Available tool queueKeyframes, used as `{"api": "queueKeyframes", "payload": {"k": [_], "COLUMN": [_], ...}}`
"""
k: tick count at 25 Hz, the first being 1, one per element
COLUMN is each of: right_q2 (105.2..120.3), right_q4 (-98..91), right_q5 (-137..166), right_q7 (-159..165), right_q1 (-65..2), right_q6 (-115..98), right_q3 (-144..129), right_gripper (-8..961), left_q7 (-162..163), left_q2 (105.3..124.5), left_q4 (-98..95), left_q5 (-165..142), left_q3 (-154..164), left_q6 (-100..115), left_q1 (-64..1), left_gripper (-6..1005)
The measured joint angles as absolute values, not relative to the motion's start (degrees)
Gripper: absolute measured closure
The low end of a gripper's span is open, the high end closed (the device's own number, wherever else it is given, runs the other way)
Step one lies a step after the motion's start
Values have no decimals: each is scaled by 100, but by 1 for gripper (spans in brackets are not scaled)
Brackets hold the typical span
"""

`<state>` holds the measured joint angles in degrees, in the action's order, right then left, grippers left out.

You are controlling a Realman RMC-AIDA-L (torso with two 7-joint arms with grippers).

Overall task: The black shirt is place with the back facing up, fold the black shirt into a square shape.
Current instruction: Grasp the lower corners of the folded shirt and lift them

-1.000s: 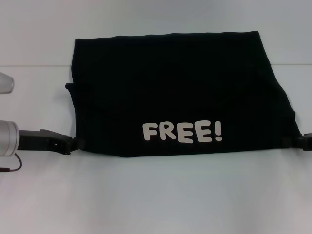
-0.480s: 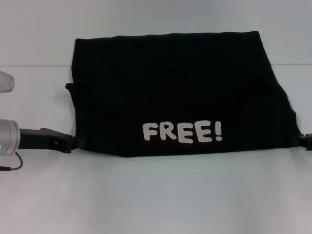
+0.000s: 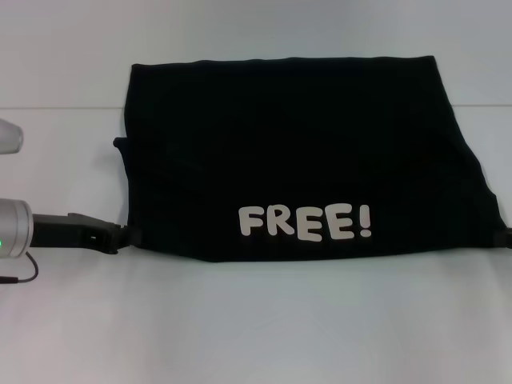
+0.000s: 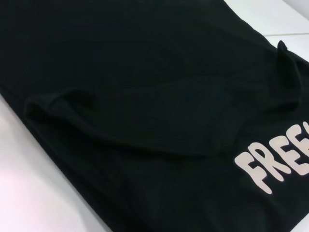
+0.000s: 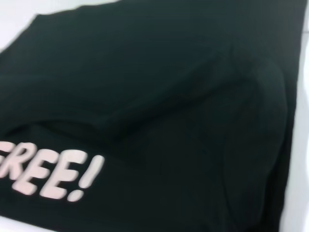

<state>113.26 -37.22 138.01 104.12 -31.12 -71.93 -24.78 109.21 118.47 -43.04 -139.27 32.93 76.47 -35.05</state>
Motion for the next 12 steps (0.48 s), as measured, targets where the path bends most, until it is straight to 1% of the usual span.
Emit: {"api": "queueKeyframes", "payload": {"k": [1, 4, 5, 12], "right_q2": [11287, 11290, 11318, 11406], "right_q4": [-3774, -3924, -4079, -4421], "right_q5": [13666, 13562, 13491, 13384], "right_q7": [10308, 10197, 10109, 9887], "right_q1": [-2978, -2818, -2667, -2224], "right_q6": [-7474, -7761, -8037, -8773], "right_q3": [-2390, -2315, -2265, -2141], "right_gripper": [906, 906, 906, 906], "left_q7": [10922, 10924, 10925, 10925], "left_q2": [11848, 11832, 11826, 11796], "left_q4": [-4315, -4349, -4361, -4553], "left_q5": [-13927, -13928, -13928, -13941], "left_q3": [3281, 3236, 3215, 3108], "left_q6": [7704, 7912, 7990, 8752], "left_q1": [-3493, -3436, -3417, -3199], "left_gripper": [998, 998, 998, 997]}}
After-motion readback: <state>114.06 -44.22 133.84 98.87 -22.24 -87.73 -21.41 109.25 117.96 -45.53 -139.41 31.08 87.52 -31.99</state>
